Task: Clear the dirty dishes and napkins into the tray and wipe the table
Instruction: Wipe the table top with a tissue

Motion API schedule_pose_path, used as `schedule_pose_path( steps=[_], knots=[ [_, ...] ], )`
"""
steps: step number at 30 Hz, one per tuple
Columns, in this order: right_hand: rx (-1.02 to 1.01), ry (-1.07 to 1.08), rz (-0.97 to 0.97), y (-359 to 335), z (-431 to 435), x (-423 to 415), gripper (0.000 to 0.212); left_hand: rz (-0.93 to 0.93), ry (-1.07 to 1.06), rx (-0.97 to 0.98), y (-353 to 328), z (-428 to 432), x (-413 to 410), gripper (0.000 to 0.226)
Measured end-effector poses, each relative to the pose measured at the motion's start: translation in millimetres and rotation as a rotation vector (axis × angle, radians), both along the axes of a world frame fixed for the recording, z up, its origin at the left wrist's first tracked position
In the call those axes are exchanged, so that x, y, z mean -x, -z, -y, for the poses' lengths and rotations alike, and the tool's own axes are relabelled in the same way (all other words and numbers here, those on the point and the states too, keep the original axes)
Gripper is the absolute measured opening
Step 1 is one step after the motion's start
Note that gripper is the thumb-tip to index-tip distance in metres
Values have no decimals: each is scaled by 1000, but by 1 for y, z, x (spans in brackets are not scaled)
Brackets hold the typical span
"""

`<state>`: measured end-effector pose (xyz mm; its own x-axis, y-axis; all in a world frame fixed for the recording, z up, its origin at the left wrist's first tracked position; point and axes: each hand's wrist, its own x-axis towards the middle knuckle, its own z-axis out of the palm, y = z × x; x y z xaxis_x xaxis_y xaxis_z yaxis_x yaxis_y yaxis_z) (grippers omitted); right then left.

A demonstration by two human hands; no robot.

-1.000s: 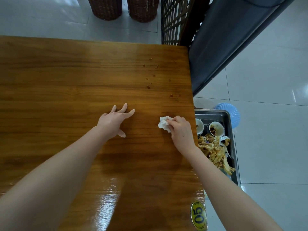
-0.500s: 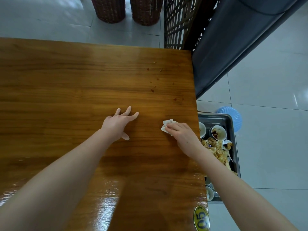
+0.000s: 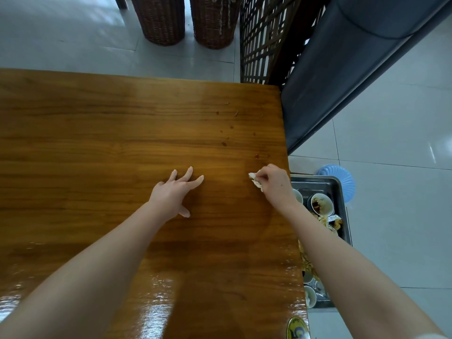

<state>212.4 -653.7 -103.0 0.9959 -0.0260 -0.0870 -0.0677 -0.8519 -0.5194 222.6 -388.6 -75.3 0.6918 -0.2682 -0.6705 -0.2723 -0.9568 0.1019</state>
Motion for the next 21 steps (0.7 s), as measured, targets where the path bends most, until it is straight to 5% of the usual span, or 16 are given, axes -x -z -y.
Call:
schedule_pose_path(
  steps=[21],
  knots=[
    [-85, 89, 13, 8, -7, 0, 9, 6, -11, 27, -4, -1, 2, 111]
  ],
)
